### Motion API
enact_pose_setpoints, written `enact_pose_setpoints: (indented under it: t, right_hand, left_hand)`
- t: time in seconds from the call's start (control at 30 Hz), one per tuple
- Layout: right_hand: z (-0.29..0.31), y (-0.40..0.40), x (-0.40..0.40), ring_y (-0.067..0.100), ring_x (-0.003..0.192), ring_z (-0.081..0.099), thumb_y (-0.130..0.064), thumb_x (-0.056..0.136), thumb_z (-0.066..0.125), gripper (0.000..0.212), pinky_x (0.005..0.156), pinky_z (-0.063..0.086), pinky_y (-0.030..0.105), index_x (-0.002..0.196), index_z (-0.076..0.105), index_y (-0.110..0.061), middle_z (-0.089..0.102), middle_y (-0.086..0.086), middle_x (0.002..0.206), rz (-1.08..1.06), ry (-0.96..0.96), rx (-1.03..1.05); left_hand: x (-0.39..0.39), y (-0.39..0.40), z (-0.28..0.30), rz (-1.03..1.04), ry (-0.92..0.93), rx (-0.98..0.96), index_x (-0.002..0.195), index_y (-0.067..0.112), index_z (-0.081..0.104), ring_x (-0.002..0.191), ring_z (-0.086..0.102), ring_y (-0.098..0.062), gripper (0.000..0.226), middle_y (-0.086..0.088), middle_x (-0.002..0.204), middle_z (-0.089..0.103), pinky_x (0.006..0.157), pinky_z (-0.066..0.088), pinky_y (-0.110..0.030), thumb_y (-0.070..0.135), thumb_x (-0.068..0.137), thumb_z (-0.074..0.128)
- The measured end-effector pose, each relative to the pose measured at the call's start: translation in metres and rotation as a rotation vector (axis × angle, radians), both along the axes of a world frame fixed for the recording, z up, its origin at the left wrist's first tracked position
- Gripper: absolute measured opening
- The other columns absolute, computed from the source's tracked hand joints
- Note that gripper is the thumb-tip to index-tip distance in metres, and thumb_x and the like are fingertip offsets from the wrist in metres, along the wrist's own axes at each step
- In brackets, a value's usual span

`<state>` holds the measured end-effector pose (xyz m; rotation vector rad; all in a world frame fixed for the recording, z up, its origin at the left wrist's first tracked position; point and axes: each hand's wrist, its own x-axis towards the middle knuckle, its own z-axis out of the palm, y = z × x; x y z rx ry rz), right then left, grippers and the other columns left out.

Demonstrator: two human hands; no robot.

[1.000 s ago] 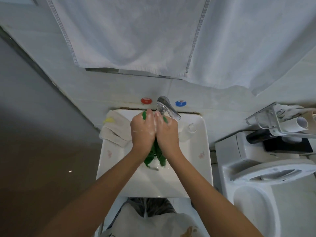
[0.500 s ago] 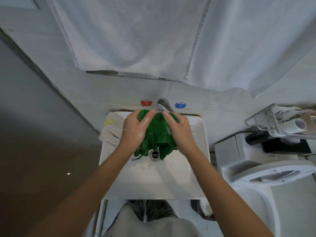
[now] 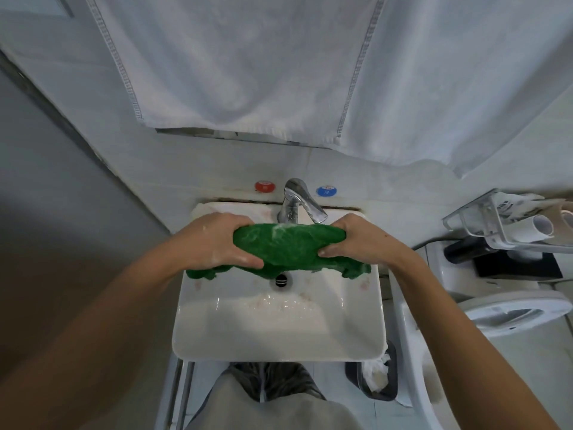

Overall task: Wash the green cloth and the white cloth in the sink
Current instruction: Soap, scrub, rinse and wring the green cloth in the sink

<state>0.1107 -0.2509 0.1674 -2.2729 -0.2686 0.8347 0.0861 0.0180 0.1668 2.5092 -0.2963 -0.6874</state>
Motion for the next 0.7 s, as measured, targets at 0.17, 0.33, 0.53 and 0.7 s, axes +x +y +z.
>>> enact_pose_setpoints:
  t: [0.17, 0.33, 0.53, 0.7]
  right_hand:
    - [-0.007, -0.004, -0.002, 0.017, 0.073, 0.064, -0.010, 0.084, 0.068, 0.015, 0.072, 0.055, 0.035, 0.096, 0.065, -0.001, 0.069, 0.013, 0.087, 0.041, 0.090, 0.054]
    - [-0.015, -0.001, -0.006, 0.017, 0.074, 0.054, 0.006, 0.077, 0.057, 0.021, 0.067, 0.046, 0.032, 0.082, 0.051, -0.013, 0.054, 0.003, 0.080, 0.037, 0.116, 0.067]
    - [-0.022, -0.002, -0.007, 0.019, 0.083, 0.057, -0.001, 0.075, 0.054, 0.024, 0.075, 0.050, 0.036, 0.098, 0.052, -0.007, 0.055, 0.009, 0.090, -0.038, 0.192, 0.210]
    - [-0.013, -0.011, -0.011, 0.010, 0.076, 0.062, -0.032, 0.085, 0.058, 0.025, 0.070, 0.050, 0.024, 0.093, 0.056, -0.008, 0.060, -0.001, 0.084, 0.020, 0.252, 0.297]
  left_hand:
    - [0.000, -0.005, -0.012, -0.123, -0.122, 0.176, 0.079, 0.017, 0.062, 0.071, 0.059, -0.017, 0.014, 0.000, 0.074, 0.064, 0.058, 0.043, -0.028, 0.029, 0.078, 0.069]
    - [0.004, 0.002, -0.025, -0.029, -0.005, -0.001, 0.081, 0.015, 0.053, 0.079, 0.060, -0.024, 0.013, -0.007, 0.081, 0.061, 0.070, 0.049, -0.039, 0.005, 0.079, 0.060]
    - [0.002, -0.003, -0.036, 0.087, 0.039, -0.129, 0.097, 0.010, 0.049, 0.086, 0.057, -0.026, 0.018, -0.013, 0.091, 0.058, 0.075, 0.048, -0.042, -0.001, 0.083, 0.050]
    - [0.001, 0.000, -0.025, 0.087, 0.173, -0.208, 0.090, 0.018, 0.049, 0.074, 0.056, -0.016, 0.028, -0.005, 0.083, 0.056, 0.062, 0.044, -0.029, 0.037, 0.071, 0.056]
